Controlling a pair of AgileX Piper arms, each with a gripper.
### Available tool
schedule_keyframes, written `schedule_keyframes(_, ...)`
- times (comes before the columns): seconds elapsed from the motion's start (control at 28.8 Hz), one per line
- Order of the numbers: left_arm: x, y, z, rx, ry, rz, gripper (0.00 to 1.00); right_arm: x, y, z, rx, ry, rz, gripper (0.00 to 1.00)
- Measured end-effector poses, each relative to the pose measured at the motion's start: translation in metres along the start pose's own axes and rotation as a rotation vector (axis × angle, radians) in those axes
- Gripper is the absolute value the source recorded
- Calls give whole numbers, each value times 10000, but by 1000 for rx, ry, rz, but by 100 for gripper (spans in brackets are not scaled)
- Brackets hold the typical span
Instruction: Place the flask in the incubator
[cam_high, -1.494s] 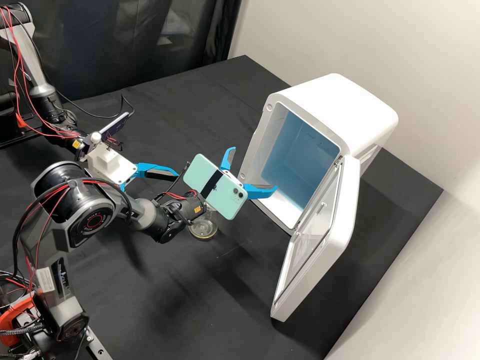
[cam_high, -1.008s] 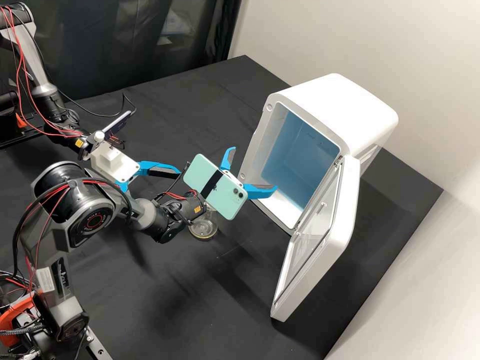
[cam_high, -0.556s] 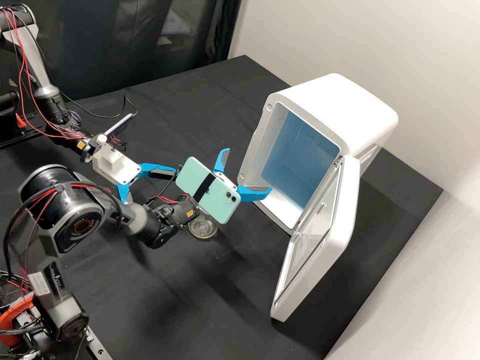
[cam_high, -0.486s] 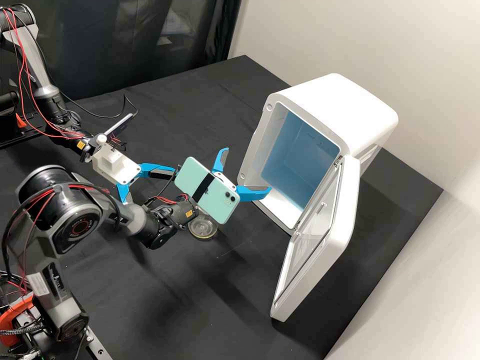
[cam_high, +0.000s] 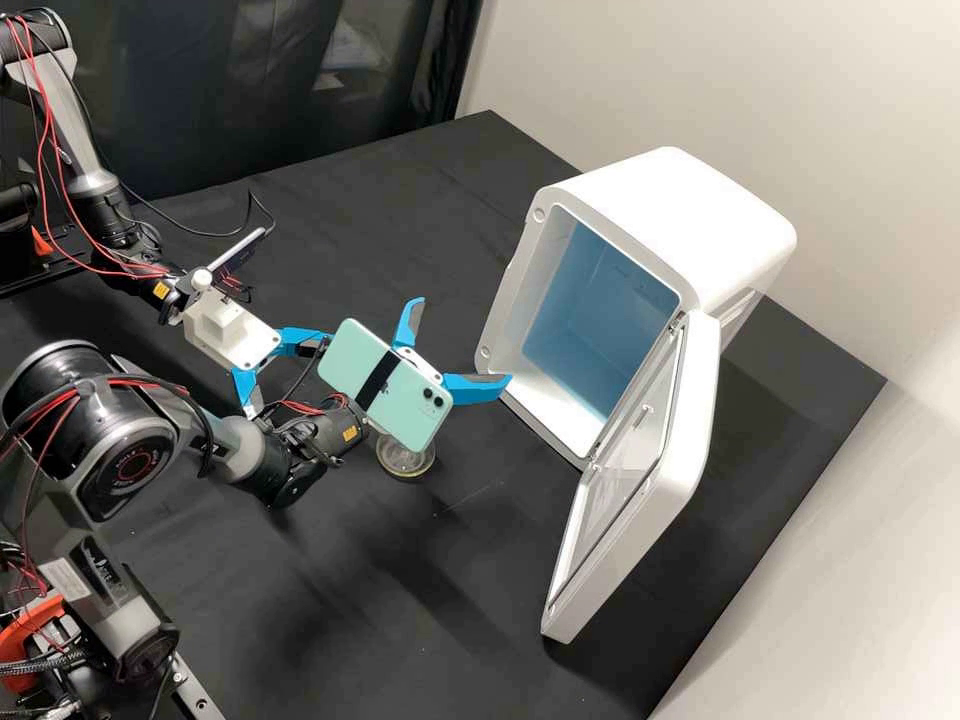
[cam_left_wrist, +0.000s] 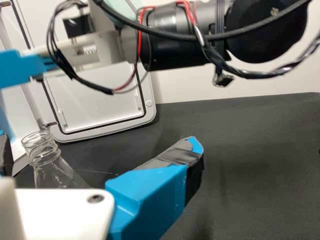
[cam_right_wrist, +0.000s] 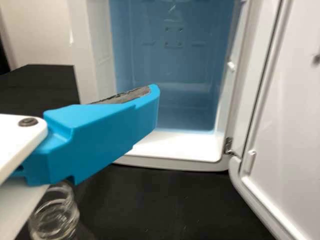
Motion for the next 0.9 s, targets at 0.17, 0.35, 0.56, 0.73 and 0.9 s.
schedule_keyframes(0.17,1,3,-29,-1,8,1,100,13,-99,50,1,-20,-39,100)
schedule_keyframes(0.35,1,6,-51,-1,13,1,100,50,-247,117,6,-50,-91,100)
schedule_keyframes(0.56,1,6,-51,-1,13,1,100,72,-335,221,14,-105,-122,100)
schedule_keyframes(0.73,1,6,-51,-1,13,1,100,58,-354,243,14,-118,-134,100)
schedule_keyframes(0.9,1,6,-53,-1,14,2,100,-60,-392,275,14,-136,-155,100)
